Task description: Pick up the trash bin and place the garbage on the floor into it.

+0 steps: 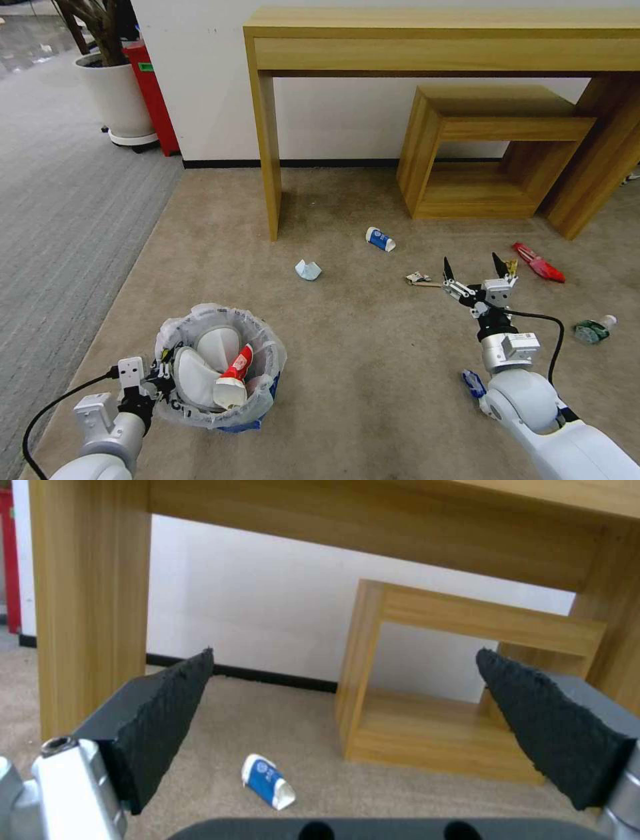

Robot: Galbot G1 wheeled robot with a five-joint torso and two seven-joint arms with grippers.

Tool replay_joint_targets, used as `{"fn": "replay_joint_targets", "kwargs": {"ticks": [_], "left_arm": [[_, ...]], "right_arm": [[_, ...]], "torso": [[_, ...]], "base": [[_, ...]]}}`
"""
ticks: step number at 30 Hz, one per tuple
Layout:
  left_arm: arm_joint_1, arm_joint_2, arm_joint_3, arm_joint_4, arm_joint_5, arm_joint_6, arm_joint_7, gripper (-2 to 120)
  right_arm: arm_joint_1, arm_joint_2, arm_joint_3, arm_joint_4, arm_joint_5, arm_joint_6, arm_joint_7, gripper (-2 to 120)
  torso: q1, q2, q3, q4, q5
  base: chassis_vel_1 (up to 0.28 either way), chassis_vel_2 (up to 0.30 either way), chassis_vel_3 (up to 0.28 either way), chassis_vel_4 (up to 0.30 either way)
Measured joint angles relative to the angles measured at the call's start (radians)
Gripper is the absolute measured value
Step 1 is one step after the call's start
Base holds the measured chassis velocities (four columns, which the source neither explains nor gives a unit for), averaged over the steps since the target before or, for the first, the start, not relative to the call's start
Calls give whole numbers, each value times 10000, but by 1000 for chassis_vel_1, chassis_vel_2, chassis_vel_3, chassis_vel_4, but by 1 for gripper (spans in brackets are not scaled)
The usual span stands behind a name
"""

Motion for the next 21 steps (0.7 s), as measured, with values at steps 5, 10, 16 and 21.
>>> {"fn": "replay_joint_targets", "kwargs": {"ticks": [5, 10, 16, 21], "left_arm": [[-47, -37, 47, 69, 8, -37, 6, 3], [-79, -30, 58, 115, 10, -58, 21, 3], [-100, 4, 56, 142, -1, -74, 40, 3], [-118, 5, 56, 163, -15, -78, 50, 3]], "right_arm": [[63, -8, -46, 0, 55, 53, -7, 100], [95, -11, -88, -13, 70, 124, -32, 100], [143, -9, -126, -23, 97, 134, -50, 100], [204, -7, -145, -28, 129, 112, -55, 100]], "torso": [[0, 0, 0, 1, 0], [0, 0, 0, 0, 0], [0, 0, 0, 0, 0], [0, 0, 0, 0, 1]], "base": [[-27, 43, 46, -41], [0, 0, 0, 0], [0, 0, 0, 0], [0, 0, 0, 0]]}}
